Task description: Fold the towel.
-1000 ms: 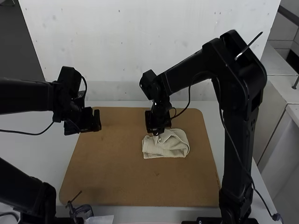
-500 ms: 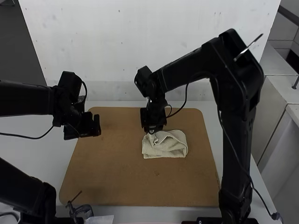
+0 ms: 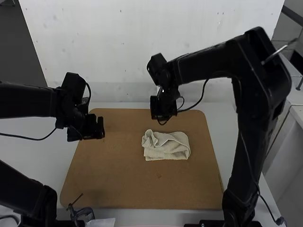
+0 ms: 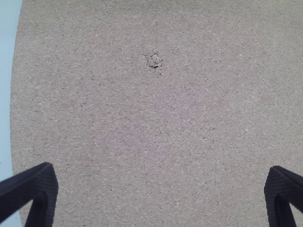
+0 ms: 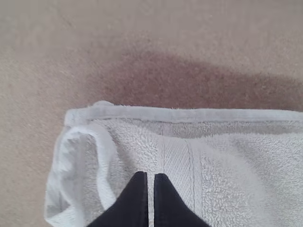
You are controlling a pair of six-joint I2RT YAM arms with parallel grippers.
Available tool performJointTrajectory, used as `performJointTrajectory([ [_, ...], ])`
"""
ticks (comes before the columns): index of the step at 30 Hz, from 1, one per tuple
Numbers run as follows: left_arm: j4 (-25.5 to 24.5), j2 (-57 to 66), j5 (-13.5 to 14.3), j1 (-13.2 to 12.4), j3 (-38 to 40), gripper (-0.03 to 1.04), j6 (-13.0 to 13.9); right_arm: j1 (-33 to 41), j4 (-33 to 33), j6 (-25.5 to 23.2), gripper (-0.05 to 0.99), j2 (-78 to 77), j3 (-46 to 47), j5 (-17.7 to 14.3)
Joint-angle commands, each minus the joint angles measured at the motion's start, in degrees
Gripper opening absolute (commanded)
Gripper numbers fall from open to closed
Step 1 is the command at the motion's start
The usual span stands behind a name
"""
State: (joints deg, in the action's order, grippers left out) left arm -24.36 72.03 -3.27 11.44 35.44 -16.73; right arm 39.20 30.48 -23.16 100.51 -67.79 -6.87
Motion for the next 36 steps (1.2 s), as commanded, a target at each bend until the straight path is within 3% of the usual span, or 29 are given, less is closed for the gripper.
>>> performJointTrajectory([
  [1,0.5,-1.2,-0.5,0.3,-0.3,0.98,-0.4,1.0,-1.9,0.8,0.02,3.1,0.9,-0.5],
  [36,3.4,-0.3,-0.5,-0.7,-2.0,0.97,0.2,10.2,-2.3,-1.3,0.02,10.6,-4.5,-0.4],
])
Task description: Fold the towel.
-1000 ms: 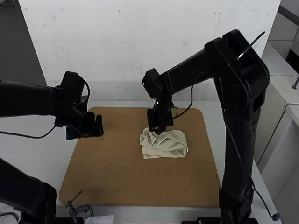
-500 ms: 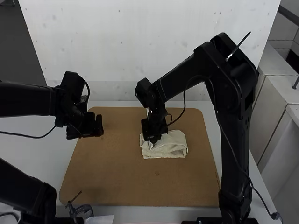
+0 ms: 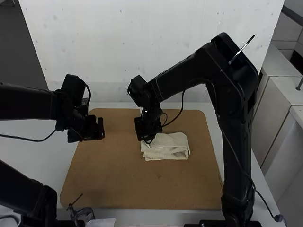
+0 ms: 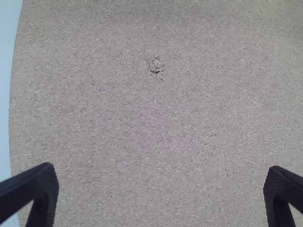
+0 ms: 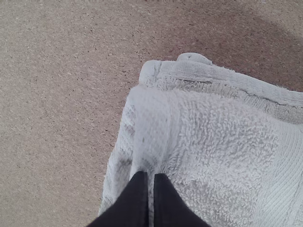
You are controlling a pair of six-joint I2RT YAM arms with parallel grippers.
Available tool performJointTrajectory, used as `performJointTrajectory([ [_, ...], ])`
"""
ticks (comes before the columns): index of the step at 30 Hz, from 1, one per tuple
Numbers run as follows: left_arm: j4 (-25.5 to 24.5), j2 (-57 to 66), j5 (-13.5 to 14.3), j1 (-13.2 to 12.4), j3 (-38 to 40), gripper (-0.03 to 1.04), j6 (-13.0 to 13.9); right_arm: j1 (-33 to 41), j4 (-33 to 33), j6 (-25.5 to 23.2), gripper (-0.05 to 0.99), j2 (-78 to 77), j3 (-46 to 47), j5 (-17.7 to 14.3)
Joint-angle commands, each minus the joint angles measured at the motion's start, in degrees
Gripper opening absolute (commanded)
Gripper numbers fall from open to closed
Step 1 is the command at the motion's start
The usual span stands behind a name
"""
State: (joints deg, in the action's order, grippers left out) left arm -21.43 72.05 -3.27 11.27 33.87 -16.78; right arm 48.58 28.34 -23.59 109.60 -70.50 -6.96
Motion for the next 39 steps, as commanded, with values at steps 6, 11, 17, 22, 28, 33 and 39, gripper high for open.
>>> performJointTrajectory([
  [6,0.6,-0.1,-0.5,-0.7,-0.4,0.97,0.2,0.6,0.1,-0.8,0.02,1.5,-2.2,-0.3],
  [11,0.6,-0.6,-0.7,-1.2,-0.4,0.97,0.7,-1.2,1.4,-0.8,0.02,-1.8,-3.9,-0.6],
  [17,0.6,-2.0,-0.7,-1.5,0.2,0.97,1.0,-5.7,3.7,-0.5,0.94,-8.3,-6.8,-0.3],
  [22,0.1,-2.5,-0.6,-1.5,1.6,0.97,1.0,-12.3,4.0,1.6,0.97,-10.3,-5.2,-0.6],
  [28,-0.3,-3.1,0.5,-2.0,2.2,0.97,1.7,-22.2,-0.7,5.5,0.97,-15.9,4.5,-1.0],
  [33,-1.9,-3.8,1.2,-1.8,1.8,0.97,3.7,-31.8,-4.3,10.5,0.97,-25.1,14.8,-1.1],
  [39,-4.4,-8.8,3.8,-1.6,1.6,0.97,4.6,-43.1,-7.5,17.0,0.97,-40.8,25.7,-0.9],
])
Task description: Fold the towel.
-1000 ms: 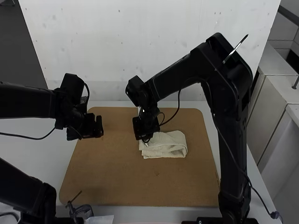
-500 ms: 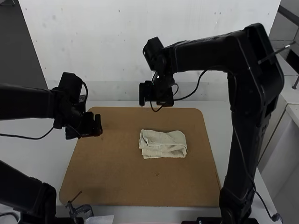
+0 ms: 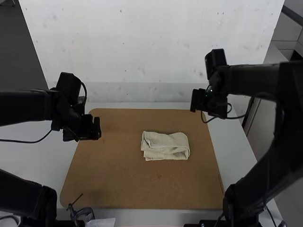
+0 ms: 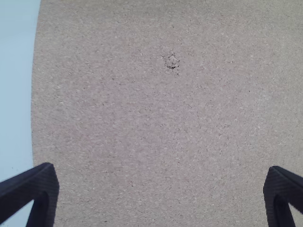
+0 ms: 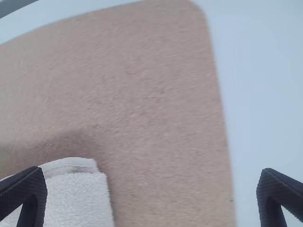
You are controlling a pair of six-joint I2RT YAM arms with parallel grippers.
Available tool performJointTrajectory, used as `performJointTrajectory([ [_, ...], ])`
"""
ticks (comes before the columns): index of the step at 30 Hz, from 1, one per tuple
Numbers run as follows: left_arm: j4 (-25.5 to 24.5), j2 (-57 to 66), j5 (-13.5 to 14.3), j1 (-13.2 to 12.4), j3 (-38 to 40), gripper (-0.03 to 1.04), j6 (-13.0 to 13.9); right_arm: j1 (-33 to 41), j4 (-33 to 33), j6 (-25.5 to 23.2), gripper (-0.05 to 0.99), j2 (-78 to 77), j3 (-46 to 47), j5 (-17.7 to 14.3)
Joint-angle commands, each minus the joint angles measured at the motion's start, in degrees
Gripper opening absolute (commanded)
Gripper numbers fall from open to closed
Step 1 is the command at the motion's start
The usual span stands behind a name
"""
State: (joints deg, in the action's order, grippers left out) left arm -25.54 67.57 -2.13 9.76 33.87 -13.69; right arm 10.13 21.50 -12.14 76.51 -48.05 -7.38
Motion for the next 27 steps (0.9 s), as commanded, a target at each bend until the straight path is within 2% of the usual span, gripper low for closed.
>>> performJointTrajectory([
  [1,-0.7,-5.1,3.1,0.1,1.6,0.97,1.5,-6.5,-0.8,6.3,0.97,-10.2,4.6,-0.5],
  [5,-1.7,-8.1,4.5,0.1,1.4,0.97,1.3,-12.2,-2.3,10.5,0.97,-22.1,11.2,-0.4],
  [9,-2.9,-12.6,4.7,0.3,0.9,0.97,0.8,-16.0,-3.4,13.1,0.97,-36.5,18.3,1.5],
  [11,-3.5,-14.8,5.0,0.2,0.8,0.97,0.6,-16.3,-3.4,13.2,0.97,-43.2,21.0,1.7],
  [18,-6.6,-22.7,6.0,0.7,0.5,0.96,0.0,-13.1,-2.7,13.9,0.97,-55.3,26.6,5.7],
  [21,-8.2,-25.0,6.3,0.7,0.2,0.96,-0.1,-11.2,-2.4,13.6,0.97,-57.4,27.4,5.6],
  [27,-9.6,-32.7,8.5,1.0,-2.3,0.96,-0.5,-10.5,-2.4,13.6,0.97,-63.3,29.9,5.8],
])
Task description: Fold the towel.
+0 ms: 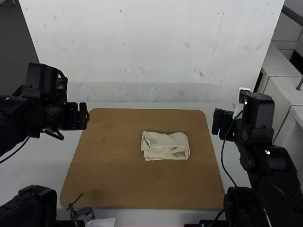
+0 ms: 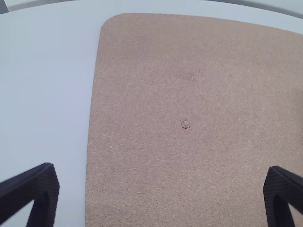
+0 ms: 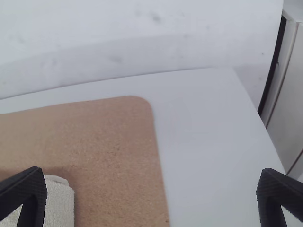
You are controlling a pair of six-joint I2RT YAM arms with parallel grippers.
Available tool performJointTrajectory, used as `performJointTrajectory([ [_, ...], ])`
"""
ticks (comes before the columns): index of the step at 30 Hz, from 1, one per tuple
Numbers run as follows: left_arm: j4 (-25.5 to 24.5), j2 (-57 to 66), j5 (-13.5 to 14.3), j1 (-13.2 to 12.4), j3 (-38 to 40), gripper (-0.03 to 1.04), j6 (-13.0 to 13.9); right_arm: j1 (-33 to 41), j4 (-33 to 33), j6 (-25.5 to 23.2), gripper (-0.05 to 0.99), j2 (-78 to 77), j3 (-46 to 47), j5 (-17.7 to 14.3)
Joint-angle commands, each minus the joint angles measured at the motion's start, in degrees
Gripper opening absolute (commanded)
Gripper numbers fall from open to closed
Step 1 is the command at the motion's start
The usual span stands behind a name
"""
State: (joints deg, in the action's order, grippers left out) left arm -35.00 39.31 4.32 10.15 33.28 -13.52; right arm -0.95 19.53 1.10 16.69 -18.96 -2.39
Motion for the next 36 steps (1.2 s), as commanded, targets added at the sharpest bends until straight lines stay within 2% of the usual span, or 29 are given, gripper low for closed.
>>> performJointTrajectory([
  [1,-0.2,-6.4,2.4,0.7,-2.2,0.96,-0.6,0.8,-0.5,0.4,0.97,-5.2,1.4,1.2],
  [11,-2.1,-19.9,2.8,0.6,-4.4,0.96,-0.7,1.9,1.0,0.4,0.97,-15.4,2.5,3.3],
  [17,-2.0,-27.9,4.7,-0.6,-6.9,0.96,-0.9,2.4,1.0,0.4,0.97,-16.9,2.3,3.3],
  [21,-2.1,-30.5,5.4,-2.2,-7.5,0.95,-1.0,2.2,0.9,0.5,0.97,-17.5,3.1,2.8],
  [24,-3.1,-31.0,5.5,-4.1,-6.1,0.95,-2.7,2.2,0.9,0.4,0.97,-17.6,3.6,2.7],
  [27,-4.3,-31.0,5.7,-4.5,-5.6,0.95,-3.0,2.0,0.9,0.5,0.97,-17.7,3.7,2.6],
  [31,-5.7,-31.0,5.8,-6.7,-5.3,0.95,-2.7,2.0,0.9,0.6,0.97,-17.7,3.7,2.3],
  [36,-6.6,-34.6,4.5,-10.0,-6.6,0.95,-2.7,2.0,1.0,0.8,0.97,-17.6,3.8,2.3],
])
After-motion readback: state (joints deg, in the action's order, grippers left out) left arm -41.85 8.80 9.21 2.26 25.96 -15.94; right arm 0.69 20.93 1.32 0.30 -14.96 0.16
